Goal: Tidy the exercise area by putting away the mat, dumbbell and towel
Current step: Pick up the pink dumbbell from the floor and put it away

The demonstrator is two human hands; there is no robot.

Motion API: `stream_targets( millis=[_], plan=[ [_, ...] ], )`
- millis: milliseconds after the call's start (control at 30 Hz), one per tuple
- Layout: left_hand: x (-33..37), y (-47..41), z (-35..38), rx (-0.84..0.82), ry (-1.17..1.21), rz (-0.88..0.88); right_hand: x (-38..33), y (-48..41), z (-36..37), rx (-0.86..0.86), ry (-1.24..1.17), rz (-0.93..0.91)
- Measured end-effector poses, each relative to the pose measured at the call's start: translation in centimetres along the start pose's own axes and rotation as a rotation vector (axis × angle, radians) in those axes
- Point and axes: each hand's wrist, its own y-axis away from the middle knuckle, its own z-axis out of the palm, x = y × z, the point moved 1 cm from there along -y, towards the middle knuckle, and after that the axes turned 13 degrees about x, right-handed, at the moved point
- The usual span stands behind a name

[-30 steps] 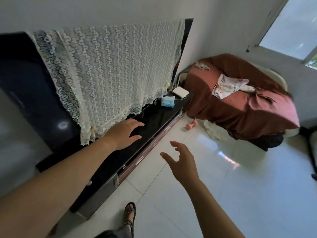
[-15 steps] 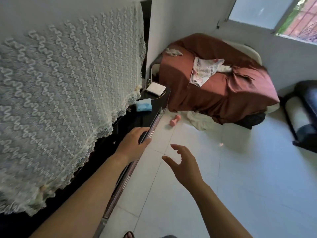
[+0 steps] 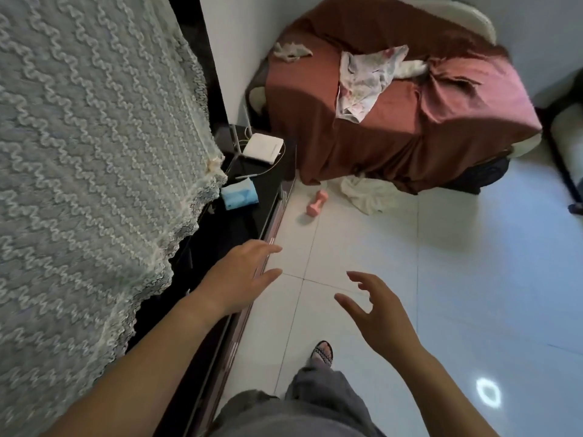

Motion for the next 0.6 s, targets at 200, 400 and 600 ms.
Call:
stream_targets(
  millis=[200, 400, 600],
  plan=[
    [1.7, -10.1, 0.4, 0.016, 0.01, 0.003, 0.7, -10.7, -1.9, 0.01, 0.024, -0.003],
    [1.2, -18.2, 1.2, -0.019, 0.019, -0.044, -1.5, -19.7, -1.1, -0.045, 0.016, -0.042],
    [-2.4, -28.4, 2.3, -0.072, 0.023, -0.077, -3.3, -30.0, 1.3, -0.082, 0.069, -0.065]
  ],
)
